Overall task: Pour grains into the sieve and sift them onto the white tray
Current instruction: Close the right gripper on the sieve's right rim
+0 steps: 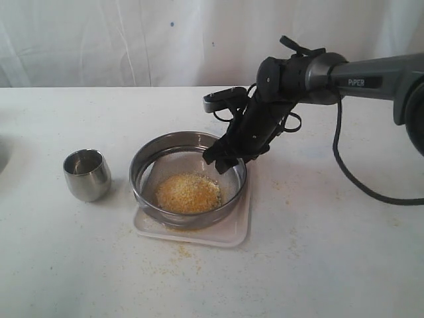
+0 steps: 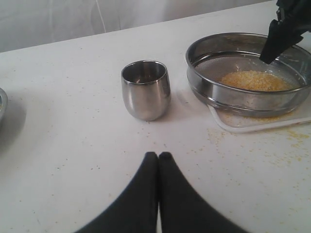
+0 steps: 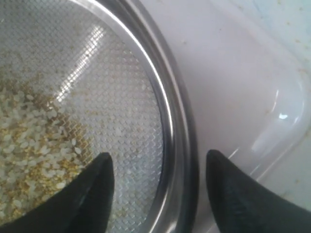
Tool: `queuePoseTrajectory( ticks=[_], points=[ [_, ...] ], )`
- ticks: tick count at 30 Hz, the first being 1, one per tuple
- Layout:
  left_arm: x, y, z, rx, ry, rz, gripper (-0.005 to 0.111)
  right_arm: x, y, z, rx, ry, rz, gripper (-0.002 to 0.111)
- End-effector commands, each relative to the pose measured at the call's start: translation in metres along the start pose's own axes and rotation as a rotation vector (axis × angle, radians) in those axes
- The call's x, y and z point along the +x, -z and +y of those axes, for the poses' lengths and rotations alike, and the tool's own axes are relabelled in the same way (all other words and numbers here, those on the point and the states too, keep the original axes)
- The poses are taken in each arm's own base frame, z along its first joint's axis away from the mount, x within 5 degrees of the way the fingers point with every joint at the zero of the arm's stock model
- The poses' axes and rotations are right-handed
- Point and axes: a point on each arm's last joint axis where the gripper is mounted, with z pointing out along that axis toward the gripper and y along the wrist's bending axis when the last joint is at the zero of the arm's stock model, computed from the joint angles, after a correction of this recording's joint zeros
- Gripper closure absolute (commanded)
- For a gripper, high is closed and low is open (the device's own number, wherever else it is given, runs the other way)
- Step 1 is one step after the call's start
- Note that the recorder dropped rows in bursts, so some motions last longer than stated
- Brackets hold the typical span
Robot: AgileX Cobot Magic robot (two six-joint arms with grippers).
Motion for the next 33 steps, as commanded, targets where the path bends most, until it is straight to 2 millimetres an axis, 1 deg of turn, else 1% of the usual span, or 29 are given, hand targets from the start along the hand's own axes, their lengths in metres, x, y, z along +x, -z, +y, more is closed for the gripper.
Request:
queuePoseTrajectory(
  ticks=[1,5,7,14,15,21,28,33],
  points=[
    [0.0,0.0,0.0,0.006,0.004,-0.009,0.107,0.002,-0.007,0.001,-0.007,0.035,0.017,0.058],
    [0.0,0.0,0.0,0.006,0.004,-0.009,0.107,0.004,-0.011,0.002,-0.014,0.048,0.034,0.064],
    [0.0,0.0,0.0,0.006,0.004,-0.009,0.107,0.004,-0.012,0.003,-0.015,0.052,0.035,0.07],
    [0.0,0.0,0.0,0.006,0.004,-0.009,0.107,-0.001,-0.009,0.004,-0.014,0.043,0.016,0.106],
    [0.0,0.0,0.0,0.006,0.004,-0.009,0.107,-0.003,-0.008,0.004,-0.013,0.035,0.009,0.108],
    [0.0,0.0,0.0,0.006,0.004,-0.009,0.107,-0.012,0.001,0.004,-0.018,0.017,-0.003,0.108],
    [0.0,0.0,0.0,0.006,0.004,-0.009,0.107,-0.018,0.007,0.005,-0.021,0.021,-0.003,0.108],
    [0.0,0.0,0.0,0.006,0.004,-0.009,0.107,-0.025,0.021,0.005,-0.012,0.044,0.013,0.108]
  ],
)
